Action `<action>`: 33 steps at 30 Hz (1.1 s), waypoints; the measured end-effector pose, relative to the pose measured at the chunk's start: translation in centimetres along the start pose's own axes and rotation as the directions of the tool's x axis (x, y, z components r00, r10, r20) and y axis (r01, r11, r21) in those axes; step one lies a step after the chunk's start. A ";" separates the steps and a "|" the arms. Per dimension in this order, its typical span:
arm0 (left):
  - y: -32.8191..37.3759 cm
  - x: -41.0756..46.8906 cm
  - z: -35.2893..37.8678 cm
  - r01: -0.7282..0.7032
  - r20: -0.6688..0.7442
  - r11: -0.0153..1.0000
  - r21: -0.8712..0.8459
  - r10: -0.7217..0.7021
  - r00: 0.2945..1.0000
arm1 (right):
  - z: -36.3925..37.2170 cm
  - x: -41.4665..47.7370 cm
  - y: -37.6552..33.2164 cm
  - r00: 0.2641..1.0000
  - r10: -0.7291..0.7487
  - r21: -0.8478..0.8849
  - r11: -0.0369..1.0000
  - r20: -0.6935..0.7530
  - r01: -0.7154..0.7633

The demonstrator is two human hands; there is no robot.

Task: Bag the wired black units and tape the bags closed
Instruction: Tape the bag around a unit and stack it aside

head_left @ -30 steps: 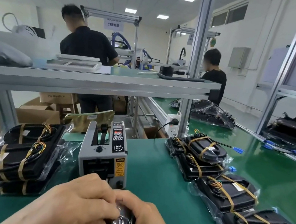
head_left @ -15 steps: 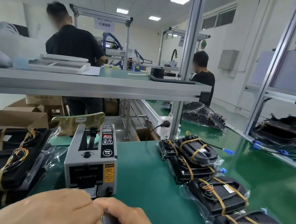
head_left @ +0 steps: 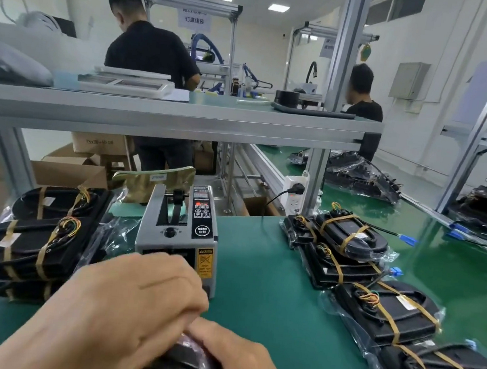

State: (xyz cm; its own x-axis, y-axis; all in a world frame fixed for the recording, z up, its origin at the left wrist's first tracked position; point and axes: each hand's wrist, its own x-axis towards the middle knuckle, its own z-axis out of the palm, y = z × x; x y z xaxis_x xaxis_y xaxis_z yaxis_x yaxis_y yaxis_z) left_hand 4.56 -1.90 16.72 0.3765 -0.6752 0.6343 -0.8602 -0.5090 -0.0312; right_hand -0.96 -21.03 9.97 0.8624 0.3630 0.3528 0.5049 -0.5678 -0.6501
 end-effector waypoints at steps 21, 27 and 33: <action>-7.5 -1.7 12.3 0.215 0.630 -0.660 -0.720 -0.751 -0.198 | 1.6 0.6 3.2 0.928 0.211 0.259 0.957 -0.307 -0.132; -7.8 -0.9 13.0 0.216 0.627 -0.680 -0.701 -0.731 -0.270 | 1.6 0.6 3.6 0.934 0.209 0.322 0.940 -0.289 -0.111; -8.4 -0.1 13.6 0.153 0.606 -0.661 -0.734 -0.740 -0.292 | 1.7 0.6 4.0 0.933 0.204 0.333 0.938 -0.297 -0.099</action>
State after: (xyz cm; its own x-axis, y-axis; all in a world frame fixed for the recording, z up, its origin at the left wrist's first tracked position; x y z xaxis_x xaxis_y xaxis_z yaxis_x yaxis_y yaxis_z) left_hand 16.44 -4.82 6.46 0.7348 0.2507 -0.6302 0.3742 0.6251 0.6850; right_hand 1.49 -21.85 6.42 0.9181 0.0034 0.3962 0.3761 -0.3221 -0.8688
